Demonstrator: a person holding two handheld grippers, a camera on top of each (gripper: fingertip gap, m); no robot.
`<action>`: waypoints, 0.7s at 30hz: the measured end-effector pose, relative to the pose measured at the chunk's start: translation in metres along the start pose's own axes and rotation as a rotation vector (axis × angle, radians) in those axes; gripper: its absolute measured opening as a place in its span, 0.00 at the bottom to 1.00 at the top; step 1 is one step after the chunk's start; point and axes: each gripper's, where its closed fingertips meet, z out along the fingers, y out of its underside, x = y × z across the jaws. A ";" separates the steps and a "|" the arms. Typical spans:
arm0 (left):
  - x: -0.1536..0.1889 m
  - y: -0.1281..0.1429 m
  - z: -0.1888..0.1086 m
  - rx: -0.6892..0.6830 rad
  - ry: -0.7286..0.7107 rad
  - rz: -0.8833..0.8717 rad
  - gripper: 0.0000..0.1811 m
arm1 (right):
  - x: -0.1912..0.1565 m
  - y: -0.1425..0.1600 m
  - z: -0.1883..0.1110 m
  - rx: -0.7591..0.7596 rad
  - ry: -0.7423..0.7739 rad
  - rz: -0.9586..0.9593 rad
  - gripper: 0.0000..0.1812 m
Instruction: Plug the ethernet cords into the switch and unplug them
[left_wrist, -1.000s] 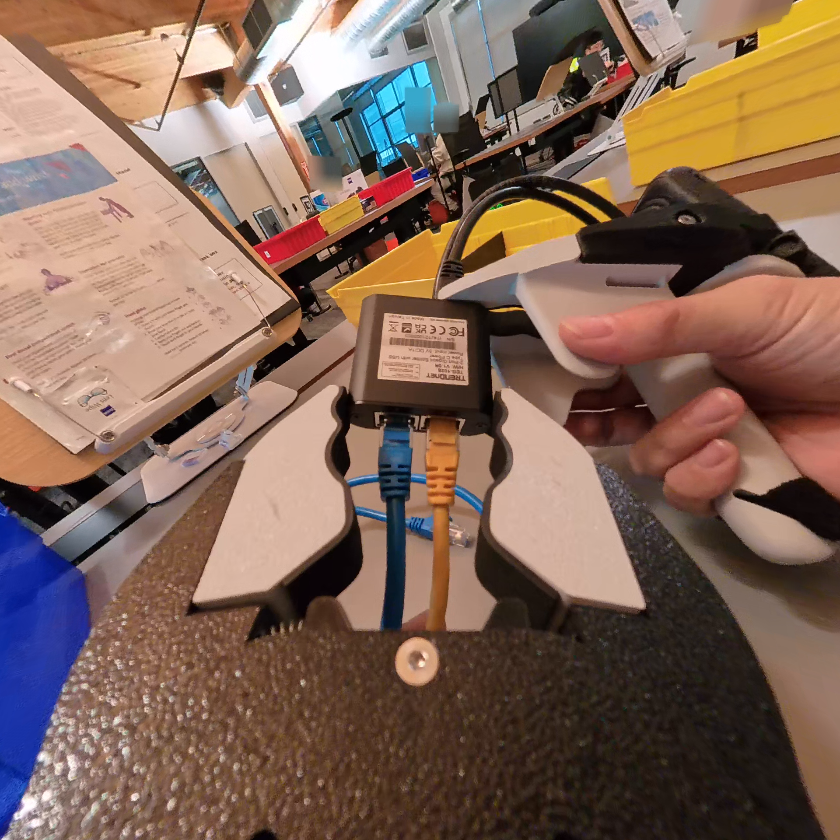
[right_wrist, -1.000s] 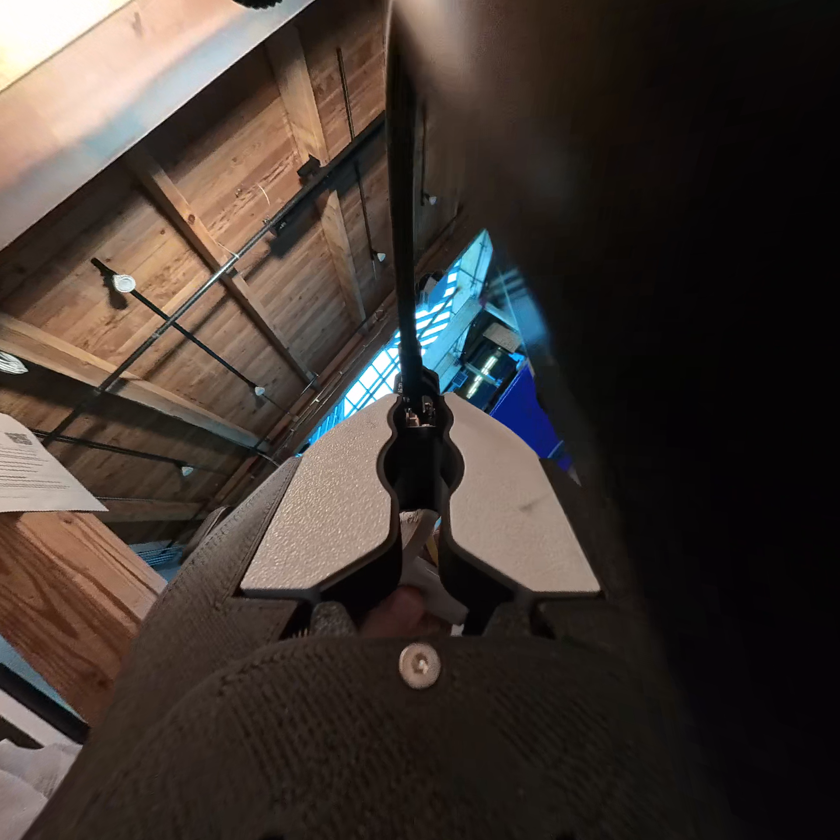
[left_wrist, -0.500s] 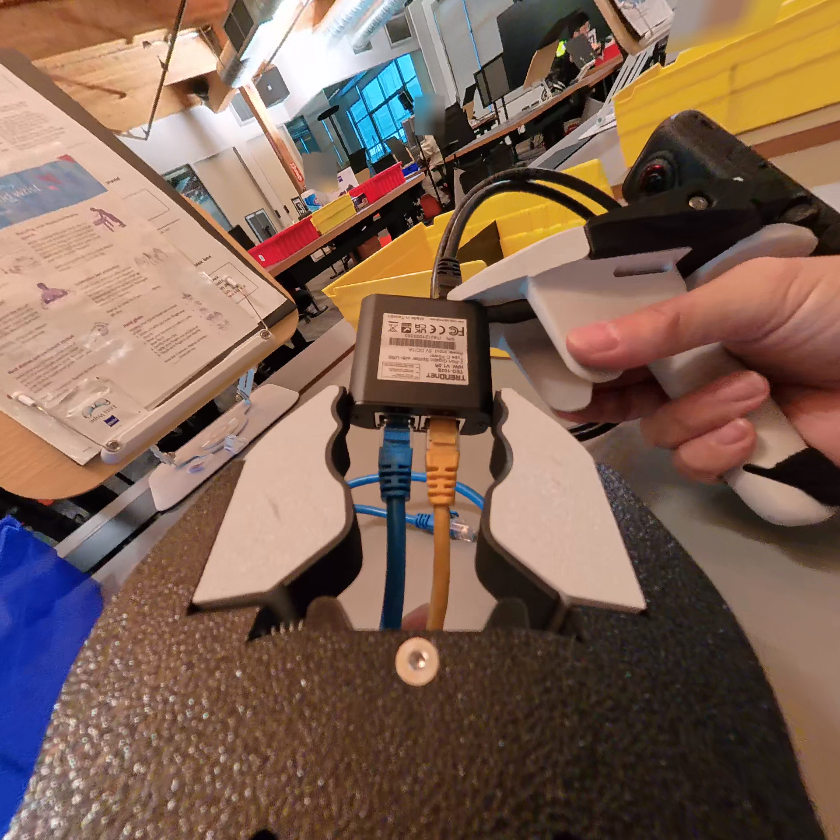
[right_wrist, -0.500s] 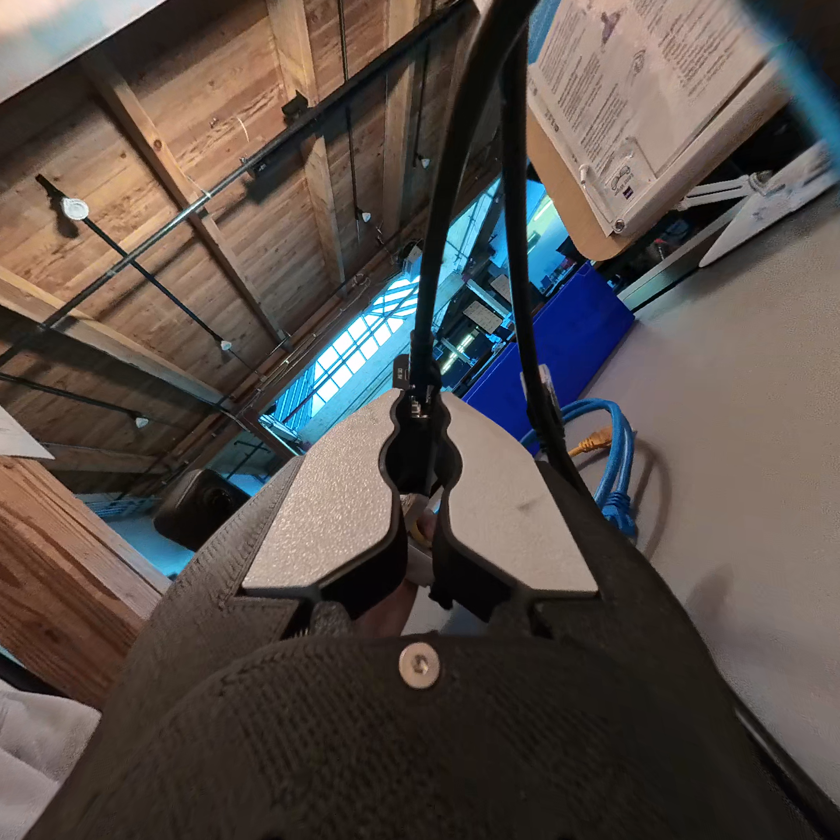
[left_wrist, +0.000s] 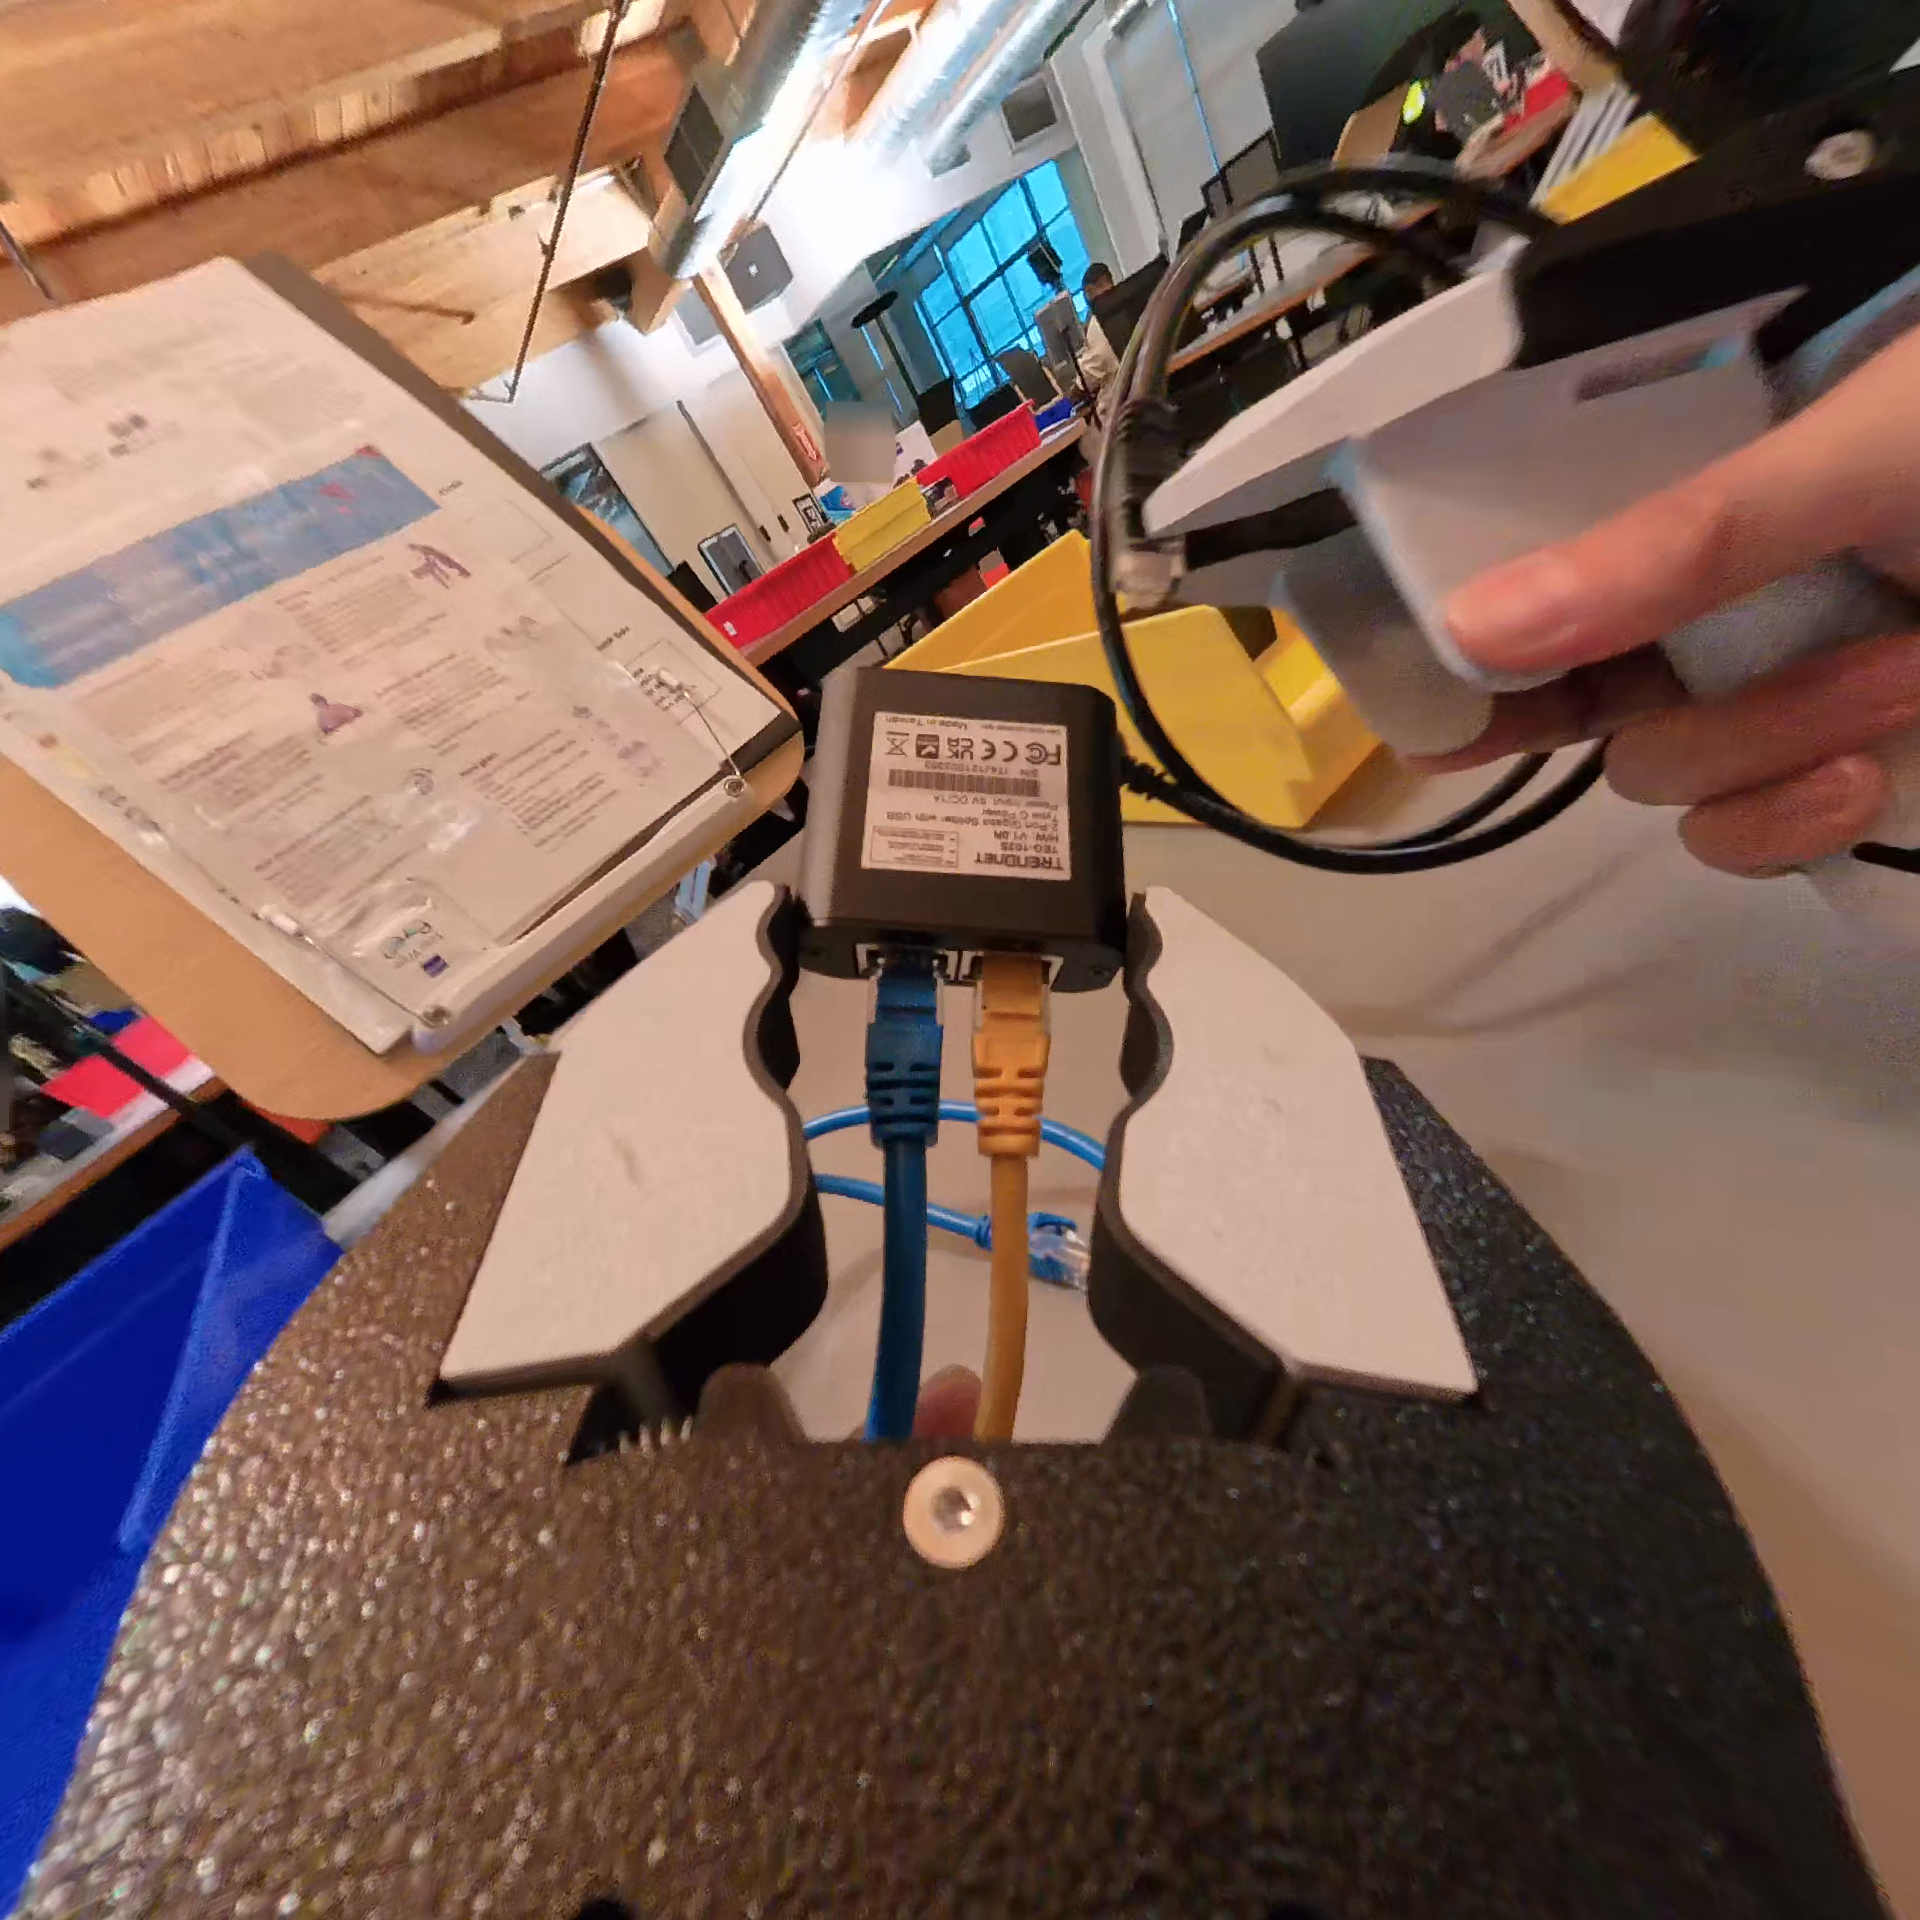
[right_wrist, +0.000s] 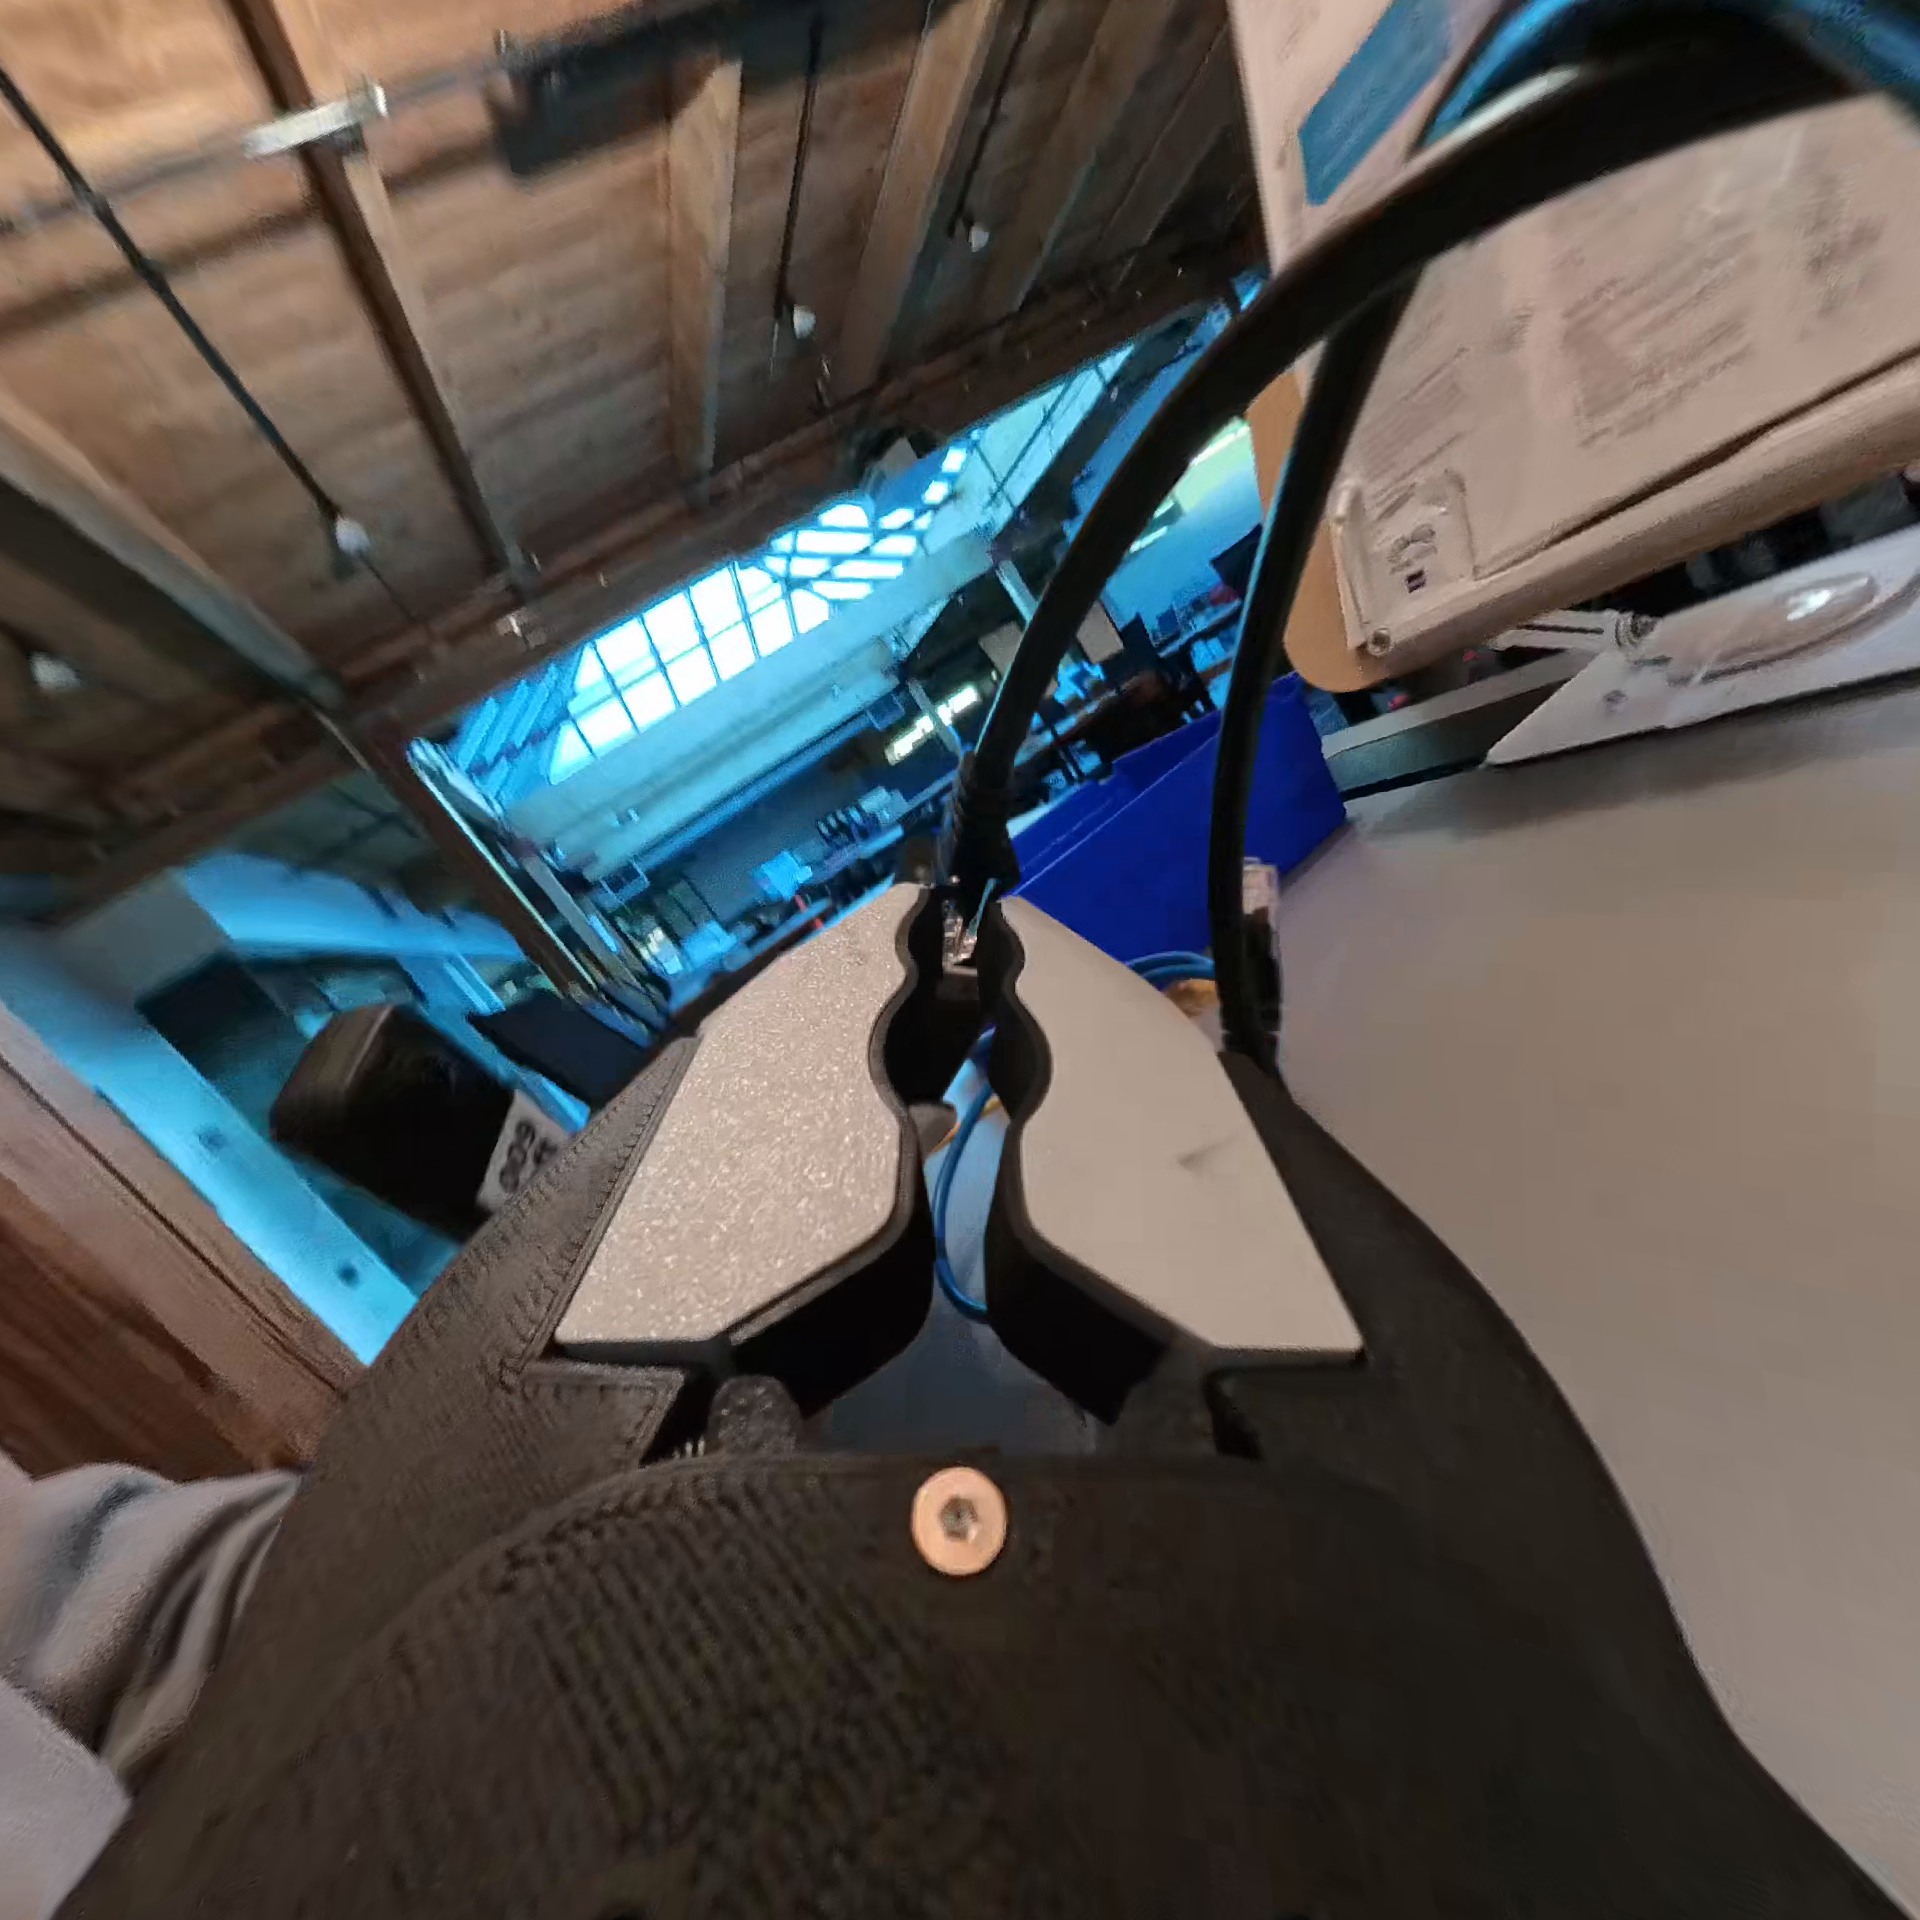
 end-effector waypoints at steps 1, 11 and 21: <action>-0.002 -0.001 0.000 0.004 0.006 -0.040 0.33 | -0.006 -0.002 -0.001 -0.035 -0.002 -0.035 0.04; -0.028 0.007 -0.009 0.004 0.000 -0.162 0.33 | 0.006 -0.094 -0.051 -0.404 0.108 -0.429 0.04; -0.025 0.012 -0.008 -0.011 0.047 -0.206 0.33 | 0.139 -0.099 -0.066 -0.653 0.256 -0.163 0.04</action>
